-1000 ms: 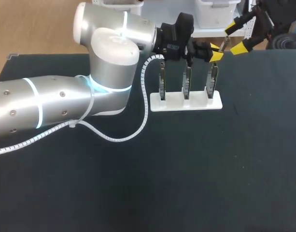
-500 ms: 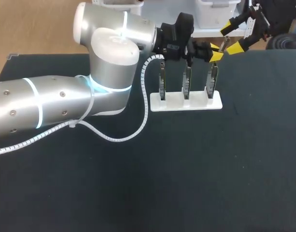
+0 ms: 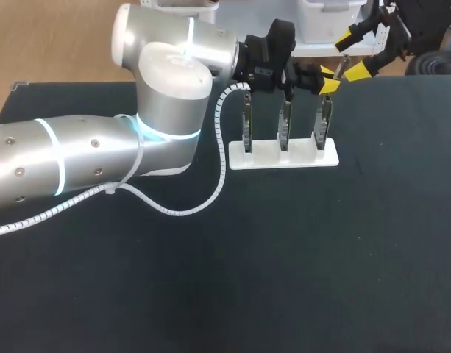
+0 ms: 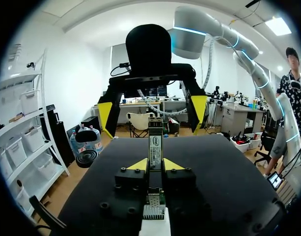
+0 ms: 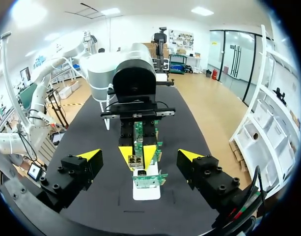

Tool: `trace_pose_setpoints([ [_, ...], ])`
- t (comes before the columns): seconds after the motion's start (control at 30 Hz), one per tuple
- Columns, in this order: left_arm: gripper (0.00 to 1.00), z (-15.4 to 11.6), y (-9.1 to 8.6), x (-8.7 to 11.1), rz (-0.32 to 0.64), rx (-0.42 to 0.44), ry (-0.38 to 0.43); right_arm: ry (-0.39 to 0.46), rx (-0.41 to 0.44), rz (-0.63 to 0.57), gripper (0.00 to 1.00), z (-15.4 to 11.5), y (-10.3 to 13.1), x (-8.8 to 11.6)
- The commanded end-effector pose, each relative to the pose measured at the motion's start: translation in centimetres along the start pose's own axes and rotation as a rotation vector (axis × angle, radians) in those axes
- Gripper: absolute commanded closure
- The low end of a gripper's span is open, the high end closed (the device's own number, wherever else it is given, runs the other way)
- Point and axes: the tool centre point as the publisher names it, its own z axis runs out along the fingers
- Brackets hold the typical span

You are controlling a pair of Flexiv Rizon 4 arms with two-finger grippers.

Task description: Pick up the optical module with the left hand, and insert it into the network port with the right hand.

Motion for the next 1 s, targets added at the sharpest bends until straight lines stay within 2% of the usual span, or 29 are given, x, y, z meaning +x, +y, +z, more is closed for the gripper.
trace_pose_setpoints([
  [0.03, 1.0, 0.1, 0.19, -0.03, 0.0, 0.003, 0.003, 0.001, 0.006, -0.002, 0.0, 0.01, 0.26, -0.04],
  [0.5, 1.0, 0.1, 0.19, -0.03, 0.0, 0.003, 0.003, 0.004, 0.006, -0.011, 0.0, -0.11, 0.31, -0.14],
  [0.53, 1.0, 0.1, 0.19, -0.03, 0.0, 0.003, 0.003, 0.005, 0.007, -0.009, 0.19, -0.12, 0.31, -0.14],
  [0.57, 1.0, 0.1, 0.19, -0.03, 0.0, 0.003, 0.003, 0.003, 0.006, -0.008, 0.6, -0.11, 0.31, -0.14],
  [0.6, 1.0, 0.1, 0.19, -0.03, 0.0, 0.003, 0.003, 0.004, 0.006, -0.008, 0.96, -0.11, 0.32, -0.14],
  [0.63, 1.0, 0.1, 0.19, -0.03, 0.0, 0.003, 0.003, 0.005, 0.006, -0.008, 1.0, -0.1, 0.33, -0.14],
  [1.0, 1.0, 0.1, 0.19, -0.03, 0.0, 0.003, 0.003, 0.018, 0.008, -0.005, 1.0, -0.23, 0.44, -0.01],
])
